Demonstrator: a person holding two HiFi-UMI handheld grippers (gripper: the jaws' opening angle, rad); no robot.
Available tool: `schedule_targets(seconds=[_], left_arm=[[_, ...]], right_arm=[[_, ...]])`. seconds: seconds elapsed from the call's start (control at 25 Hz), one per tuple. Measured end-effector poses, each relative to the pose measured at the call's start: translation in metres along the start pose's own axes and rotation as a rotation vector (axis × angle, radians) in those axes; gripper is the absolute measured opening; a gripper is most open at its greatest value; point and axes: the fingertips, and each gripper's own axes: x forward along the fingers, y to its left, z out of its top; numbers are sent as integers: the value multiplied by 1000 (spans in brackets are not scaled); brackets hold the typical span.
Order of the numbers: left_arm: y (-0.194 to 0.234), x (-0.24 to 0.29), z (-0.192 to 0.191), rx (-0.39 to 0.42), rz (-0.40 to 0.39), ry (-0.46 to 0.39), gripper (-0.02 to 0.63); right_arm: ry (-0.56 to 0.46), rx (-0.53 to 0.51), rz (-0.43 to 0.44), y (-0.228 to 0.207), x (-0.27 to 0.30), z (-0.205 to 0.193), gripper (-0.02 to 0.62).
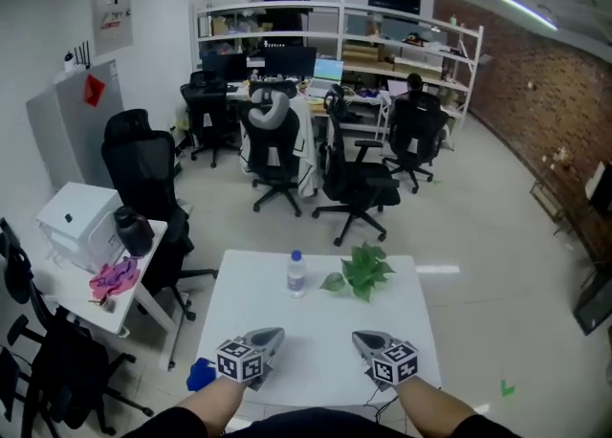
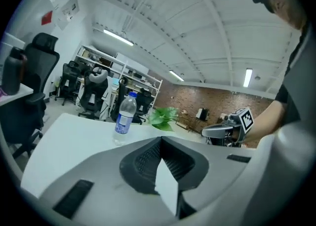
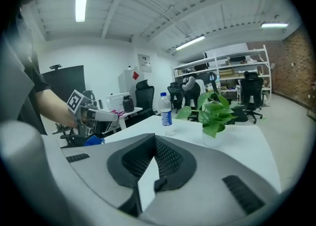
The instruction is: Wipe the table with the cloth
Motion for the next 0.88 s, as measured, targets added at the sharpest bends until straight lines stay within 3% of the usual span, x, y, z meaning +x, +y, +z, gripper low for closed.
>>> schedule_targets(seconds=[0.2,0.88], left_arm=[[-30,35,-9,97,-33,73,0],[-29,26,-18,61,-38,92,0]], right_arm=[[15,31,-41,-27,-18,-7,14],[57,3,-16,-24,-8,-11,13]])
